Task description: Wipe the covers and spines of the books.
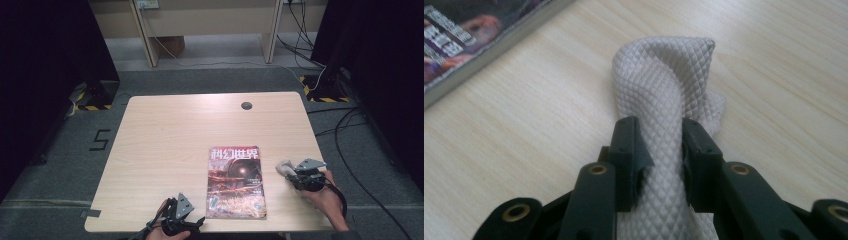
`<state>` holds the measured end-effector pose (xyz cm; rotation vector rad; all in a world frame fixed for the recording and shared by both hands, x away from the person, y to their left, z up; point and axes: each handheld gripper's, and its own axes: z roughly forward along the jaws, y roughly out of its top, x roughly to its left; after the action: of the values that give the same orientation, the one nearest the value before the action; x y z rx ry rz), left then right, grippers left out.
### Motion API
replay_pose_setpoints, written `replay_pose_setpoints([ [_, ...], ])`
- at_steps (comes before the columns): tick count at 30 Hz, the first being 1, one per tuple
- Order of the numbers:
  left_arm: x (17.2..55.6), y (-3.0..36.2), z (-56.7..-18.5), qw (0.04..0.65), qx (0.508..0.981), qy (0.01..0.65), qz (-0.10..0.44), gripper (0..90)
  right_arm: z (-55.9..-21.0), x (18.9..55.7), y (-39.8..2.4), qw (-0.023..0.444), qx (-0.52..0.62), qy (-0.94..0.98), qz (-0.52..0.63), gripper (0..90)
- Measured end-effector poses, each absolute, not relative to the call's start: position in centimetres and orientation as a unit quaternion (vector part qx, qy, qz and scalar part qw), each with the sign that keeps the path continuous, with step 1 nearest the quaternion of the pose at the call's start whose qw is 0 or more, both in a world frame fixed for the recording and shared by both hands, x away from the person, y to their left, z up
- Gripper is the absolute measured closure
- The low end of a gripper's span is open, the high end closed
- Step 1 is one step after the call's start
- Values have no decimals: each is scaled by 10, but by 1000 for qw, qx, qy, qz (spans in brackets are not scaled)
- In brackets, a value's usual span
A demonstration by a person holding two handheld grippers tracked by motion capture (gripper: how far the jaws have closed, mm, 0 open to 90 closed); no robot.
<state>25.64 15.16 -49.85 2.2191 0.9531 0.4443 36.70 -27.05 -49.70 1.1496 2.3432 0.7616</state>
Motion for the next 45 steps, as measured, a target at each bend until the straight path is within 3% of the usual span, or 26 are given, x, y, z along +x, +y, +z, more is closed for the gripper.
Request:
replay_pose_setpoints([
  [2,257,152,-499,337,851,366,170,153,-497,367,-271,209,412,844,273,675],
  [7,258,150,-499,336,853,364,168,153,-493,367,-268,218,429,826,293,502],
  [12,259,150,-500,337,851,369,165,153,-485,362,-259,212,438,800,352,420],
  [28,263,133,-501,349,850,356,171,155,-502,343,-191,123,379,843,362,378],
  [45,279,106,-508,353,847,349,188,162,-507,343,-176,129,377,844,358,332],
])
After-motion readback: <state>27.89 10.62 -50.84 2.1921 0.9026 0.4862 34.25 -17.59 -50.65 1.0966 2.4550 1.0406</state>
